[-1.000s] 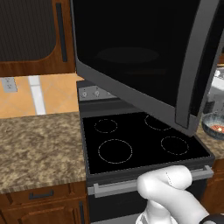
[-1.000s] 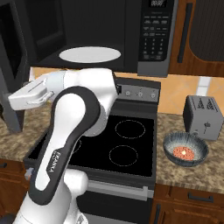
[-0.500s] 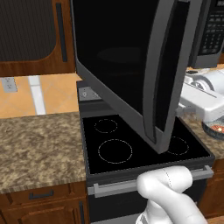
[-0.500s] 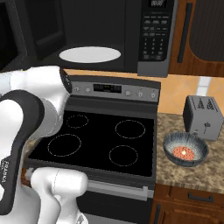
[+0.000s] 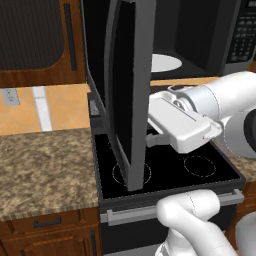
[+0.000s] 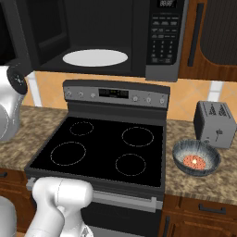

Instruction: Open the microwave, place the bowl with waffle inside the microwave, then close the microwave door and turn it on.

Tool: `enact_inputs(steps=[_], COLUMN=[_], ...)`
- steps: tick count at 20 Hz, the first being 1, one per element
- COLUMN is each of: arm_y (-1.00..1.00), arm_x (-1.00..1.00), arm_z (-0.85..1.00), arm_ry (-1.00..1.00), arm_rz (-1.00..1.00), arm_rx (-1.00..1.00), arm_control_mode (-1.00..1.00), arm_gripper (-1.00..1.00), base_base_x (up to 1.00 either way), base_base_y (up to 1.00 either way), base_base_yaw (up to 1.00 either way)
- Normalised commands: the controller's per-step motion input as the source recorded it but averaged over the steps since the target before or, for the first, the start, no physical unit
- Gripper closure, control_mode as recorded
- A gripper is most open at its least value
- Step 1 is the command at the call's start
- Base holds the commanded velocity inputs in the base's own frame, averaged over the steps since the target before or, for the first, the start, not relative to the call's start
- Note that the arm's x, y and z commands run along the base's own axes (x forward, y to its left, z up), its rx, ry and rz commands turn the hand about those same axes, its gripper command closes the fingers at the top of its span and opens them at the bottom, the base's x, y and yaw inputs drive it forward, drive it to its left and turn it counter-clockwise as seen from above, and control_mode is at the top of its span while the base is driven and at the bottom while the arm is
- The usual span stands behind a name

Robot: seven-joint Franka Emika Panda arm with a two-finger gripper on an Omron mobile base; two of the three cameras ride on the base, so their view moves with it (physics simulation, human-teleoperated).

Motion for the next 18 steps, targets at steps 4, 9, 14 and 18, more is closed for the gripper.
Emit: enact_inputs(steps=[4,9,14,18], arm_y=[0.34,0.24,-0.08,-0.87], arm_x=[0.06,0.06,-0.04,-0.19], arm_z=[-0.03,-0.05,0.00,0.00], arm_ry=[0.00,0.00,-0.01,-0.03], arm_rz=[-0.02,-0.01,0.00,-0.23], arm_rx=[-0.08,-0.03,0.00,0.00], arm_control_mode=[-1.00,-1.00,-1.00,-1.00], arm_gripper=[-1.00,-1.00,-1.00,-1.00], base_base_x=[0.00,0.00,0.00,0.00], base_base_y=[0.00,0.00,0.00,0.00], base_base_yaw=[0.00,0.00,0.00,0.00])
